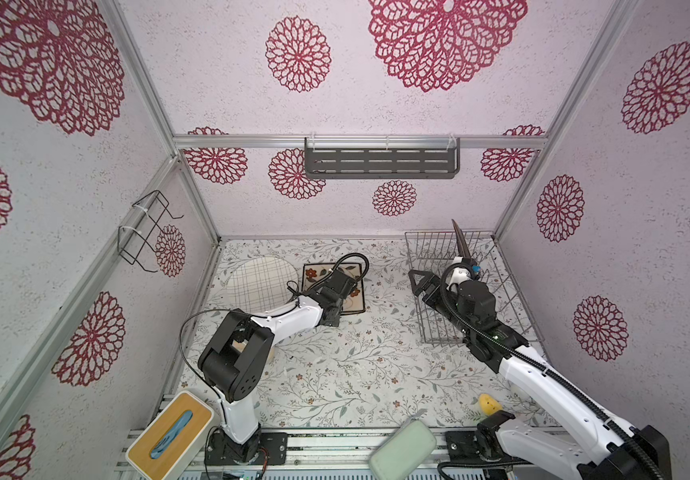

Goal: Unload the plates from the dish rack

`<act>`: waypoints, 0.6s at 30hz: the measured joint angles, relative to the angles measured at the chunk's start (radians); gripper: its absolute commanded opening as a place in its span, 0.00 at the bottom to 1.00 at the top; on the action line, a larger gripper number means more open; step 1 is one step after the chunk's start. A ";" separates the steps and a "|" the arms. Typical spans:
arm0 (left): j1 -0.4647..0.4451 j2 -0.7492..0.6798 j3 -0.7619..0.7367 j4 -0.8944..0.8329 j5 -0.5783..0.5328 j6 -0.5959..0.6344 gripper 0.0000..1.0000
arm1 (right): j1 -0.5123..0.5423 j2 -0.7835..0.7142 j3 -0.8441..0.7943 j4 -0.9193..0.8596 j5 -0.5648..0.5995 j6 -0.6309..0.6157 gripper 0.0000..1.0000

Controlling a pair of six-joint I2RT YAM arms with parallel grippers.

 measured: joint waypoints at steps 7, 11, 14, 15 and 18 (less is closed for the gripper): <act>0.000 0.000 0.006 -0.014 0.001 -0.005 0.97 | 0.000 0.000 0.000 -0.003 0.001 0.000 0.90; -0.005 -0.008 0.006 -0.019 -0.002 -0.029 0.97 | 0.000 0.000 0.000 -0.006 0.001 0.000 0.90; -0.009 -0.024 0.006 -0.022 -0.007 -0.042 0.97 | 0.000 0.000 0.000 -0.006 0.001 0.000 0.90; -0.010 -0.030 0.006 -0.025 -0.010 -0.044 0.97 | 0.000 0.000 0.000 -0.006 0.001 0.000 0.90; -0.014 -0.055 0.005 -0.038 -0.017 -0.055 0.97 | 0.000 0.000 0.000 -0.006 0.002 0.000 0.90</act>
